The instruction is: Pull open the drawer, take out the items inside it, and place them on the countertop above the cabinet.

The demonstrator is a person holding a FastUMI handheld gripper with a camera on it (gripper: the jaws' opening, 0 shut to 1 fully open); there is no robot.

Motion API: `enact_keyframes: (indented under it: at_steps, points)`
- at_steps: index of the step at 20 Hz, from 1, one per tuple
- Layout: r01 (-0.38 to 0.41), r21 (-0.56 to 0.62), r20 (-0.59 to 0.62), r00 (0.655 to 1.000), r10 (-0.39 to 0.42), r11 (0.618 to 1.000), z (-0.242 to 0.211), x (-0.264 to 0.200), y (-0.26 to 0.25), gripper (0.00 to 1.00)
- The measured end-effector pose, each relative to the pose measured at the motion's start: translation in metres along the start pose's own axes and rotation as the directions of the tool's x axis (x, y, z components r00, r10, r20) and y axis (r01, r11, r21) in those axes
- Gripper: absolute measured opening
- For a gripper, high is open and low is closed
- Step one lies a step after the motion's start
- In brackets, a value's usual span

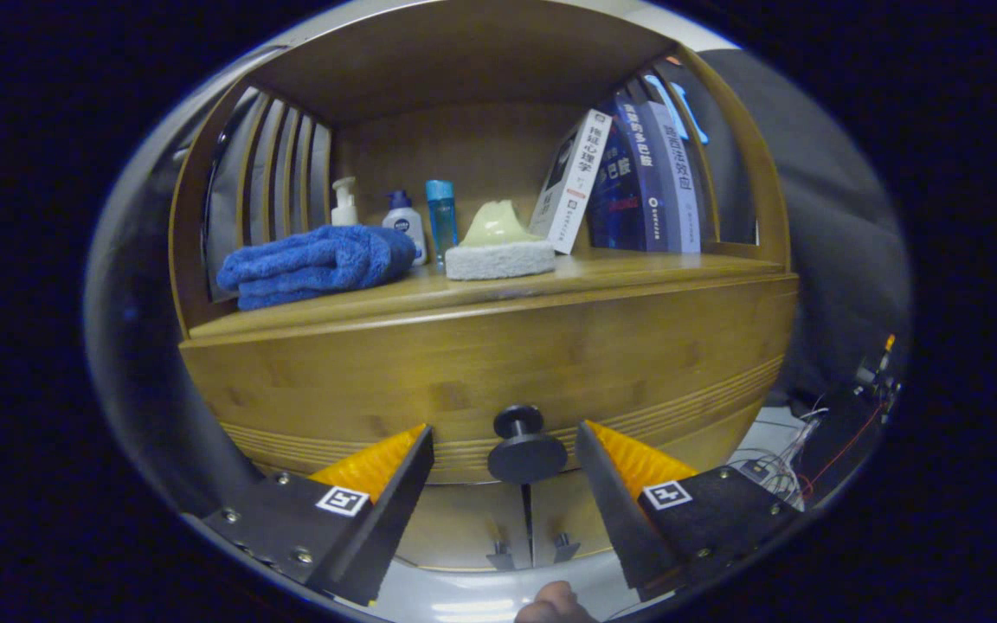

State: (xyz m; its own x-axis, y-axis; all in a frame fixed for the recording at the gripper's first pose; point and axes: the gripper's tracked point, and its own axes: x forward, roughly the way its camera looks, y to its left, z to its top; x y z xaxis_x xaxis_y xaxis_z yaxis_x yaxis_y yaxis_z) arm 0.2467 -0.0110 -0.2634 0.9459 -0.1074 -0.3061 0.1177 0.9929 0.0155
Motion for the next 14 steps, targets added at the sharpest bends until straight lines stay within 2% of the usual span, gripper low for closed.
enact_keyframes:
  at_steps: [7, 11, 14]
  points:
    - [-0.007, -0.019, 0.007, 1.0, 0.007, 1.0, -0.004, -0.061, -0.012, 0.99]
    - [-0.013, -0.088, 0.023, 1.0, 0.015, 0.996, -0.013, -0.117, -0.018, 0.99]
    - [0.022, -0.122, 0.04, 0.999, -0.018, 0.992, -0.025, -0.162, -0.033, 0.99]
